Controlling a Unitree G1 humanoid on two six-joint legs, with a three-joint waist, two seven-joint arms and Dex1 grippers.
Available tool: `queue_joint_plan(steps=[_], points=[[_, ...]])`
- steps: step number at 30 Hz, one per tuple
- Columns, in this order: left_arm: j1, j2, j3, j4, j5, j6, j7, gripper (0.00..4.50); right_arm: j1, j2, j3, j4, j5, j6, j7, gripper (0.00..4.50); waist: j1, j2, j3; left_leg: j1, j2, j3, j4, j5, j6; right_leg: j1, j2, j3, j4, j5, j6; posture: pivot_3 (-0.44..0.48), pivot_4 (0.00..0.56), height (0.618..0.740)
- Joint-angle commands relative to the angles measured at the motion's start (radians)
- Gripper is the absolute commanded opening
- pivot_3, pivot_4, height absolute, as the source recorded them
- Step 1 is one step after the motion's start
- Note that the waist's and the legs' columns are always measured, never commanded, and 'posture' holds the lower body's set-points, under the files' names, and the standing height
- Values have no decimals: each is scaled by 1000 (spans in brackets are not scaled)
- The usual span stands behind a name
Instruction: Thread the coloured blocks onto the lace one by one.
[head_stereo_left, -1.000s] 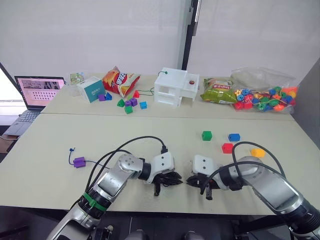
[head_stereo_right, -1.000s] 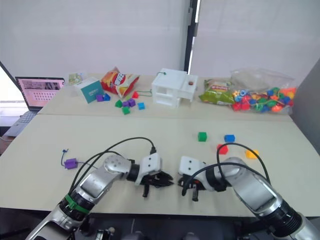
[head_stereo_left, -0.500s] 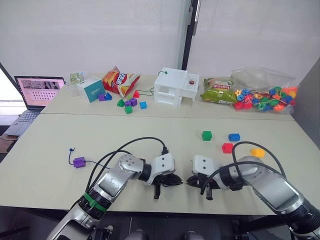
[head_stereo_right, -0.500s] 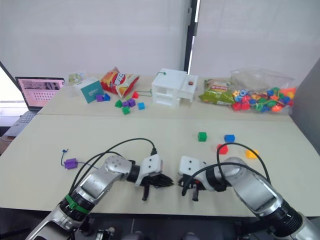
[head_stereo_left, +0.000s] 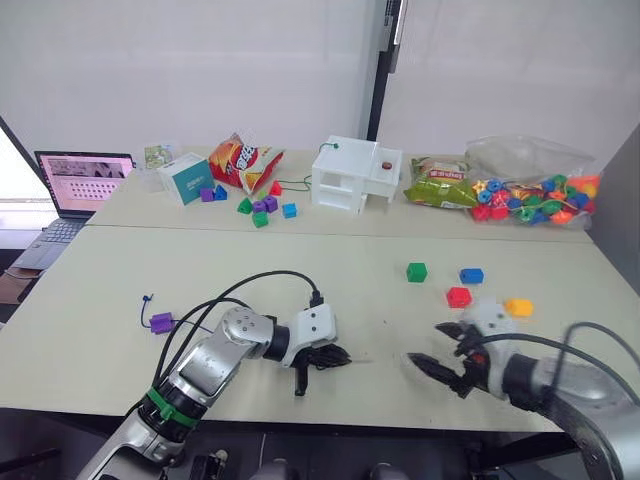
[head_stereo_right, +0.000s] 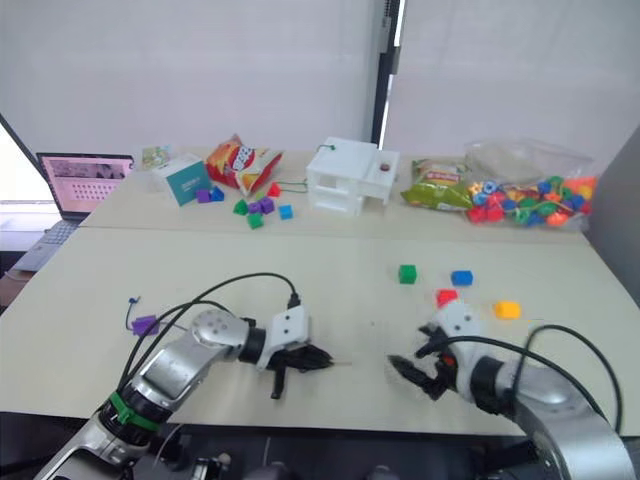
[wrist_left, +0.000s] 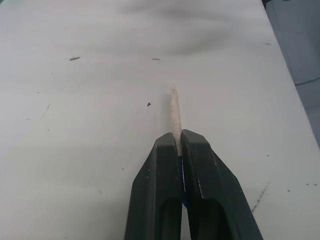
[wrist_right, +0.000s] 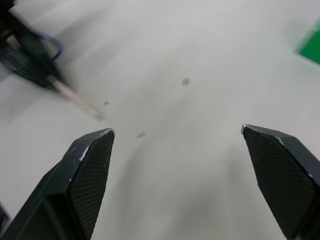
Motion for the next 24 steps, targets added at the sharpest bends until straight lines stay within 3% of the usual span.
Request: queue_joint_plan(steps=[1,7,13,21,24], points=[[6,2,29,-45,-25,22,10,0,88,81,-104,-54,-47,-53,-133,4099,0,1,-1,0,0,1,0,0,0,0,0,1,0,0,0,0,150,740],[7,-15,32,-57,-34,45,17,0,-21,186,-48,124,-186,-195,-369,4099,-27,2,-1,5,0,3,0,2,-2,2,2,3,0,0,0,0,150,740],[-2,-25,24,-51,-26,42,29,0,-283,114,-46,550,-228,-321,-440,4099,-31,3,0,13,0,3,-2,1,-1,11,2,2,-2,0,0,0,150,740],[-1,-26,28,-55,-26,46,45,0,-502,33,-21,922,-224,-422,-452,4099,-34,5,0,11,0,3,-3,0,0,11,1,2,-4,0,0,0,150,740],[1,-24,31,-59,-27,47,50,0,-530,24,-10,989,-213,-456,-432,3329,-33,6,0,11,0,3,-4,0,0,11,1,2,-4,0,0,0,150,740]])
